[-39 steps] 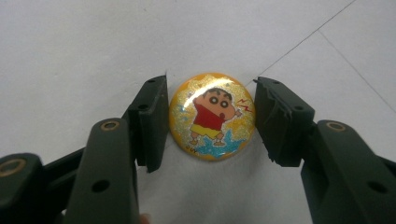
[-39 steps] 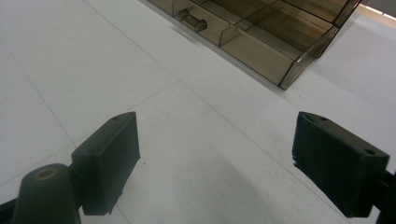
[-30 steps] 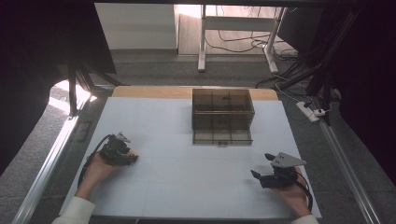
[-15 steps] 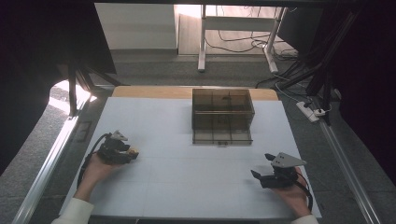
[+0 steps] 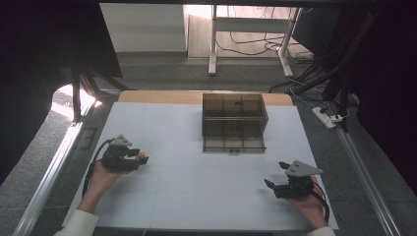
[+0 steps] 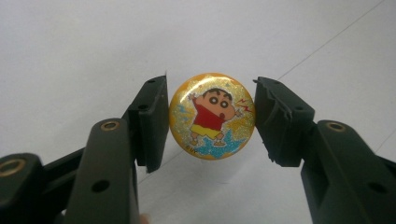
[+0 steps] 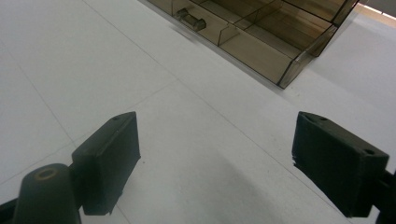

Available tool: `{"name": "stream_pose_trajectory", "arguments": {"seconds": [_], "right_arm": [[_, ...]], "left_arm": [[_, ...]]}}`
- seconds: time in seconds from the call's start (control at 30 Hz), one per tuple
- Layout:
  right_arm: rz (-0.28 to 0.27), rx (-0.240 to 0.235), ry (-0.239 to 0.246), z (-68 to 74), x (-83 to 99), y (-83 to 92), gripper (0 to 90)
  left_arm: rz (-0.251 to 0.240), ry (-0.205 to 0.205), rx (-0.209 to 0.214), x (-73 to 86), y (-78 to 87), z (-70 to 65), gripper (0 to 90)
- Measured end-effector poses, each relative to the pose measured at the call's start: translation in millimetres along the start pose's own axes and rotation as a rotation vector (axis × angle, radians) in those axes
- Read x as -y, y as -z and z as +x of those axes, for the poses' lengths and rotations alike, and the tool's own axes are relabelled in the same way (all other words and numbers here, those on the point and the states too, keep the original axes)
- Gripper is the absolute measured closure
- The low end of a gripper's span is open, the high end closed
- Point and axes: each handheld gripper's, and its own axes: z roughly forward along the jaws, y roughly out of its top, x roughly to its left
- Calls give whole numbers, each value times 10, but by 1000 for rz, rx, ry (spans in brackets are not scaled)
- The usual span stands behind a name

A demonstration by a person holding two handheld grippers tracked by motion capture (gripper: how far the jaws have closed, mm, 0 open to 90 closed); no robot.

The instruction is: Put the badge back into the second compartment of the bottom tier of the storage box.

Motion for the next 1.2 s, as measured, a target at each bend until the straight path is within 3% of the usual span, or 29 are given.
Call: {"name": "stream_pose_trajectory", "arguments": {"seconds": [0.6, 1.2], "right_arm": [[-1, 1, 1, 2, 2, -4, 151], [2, 0, 4, -1, 4, -5, 151]], "left_arm": [[-97, 2, -2, -7, 100, -19, 464], [-186, -26, 12, -69, 226, -120, 464]]}}
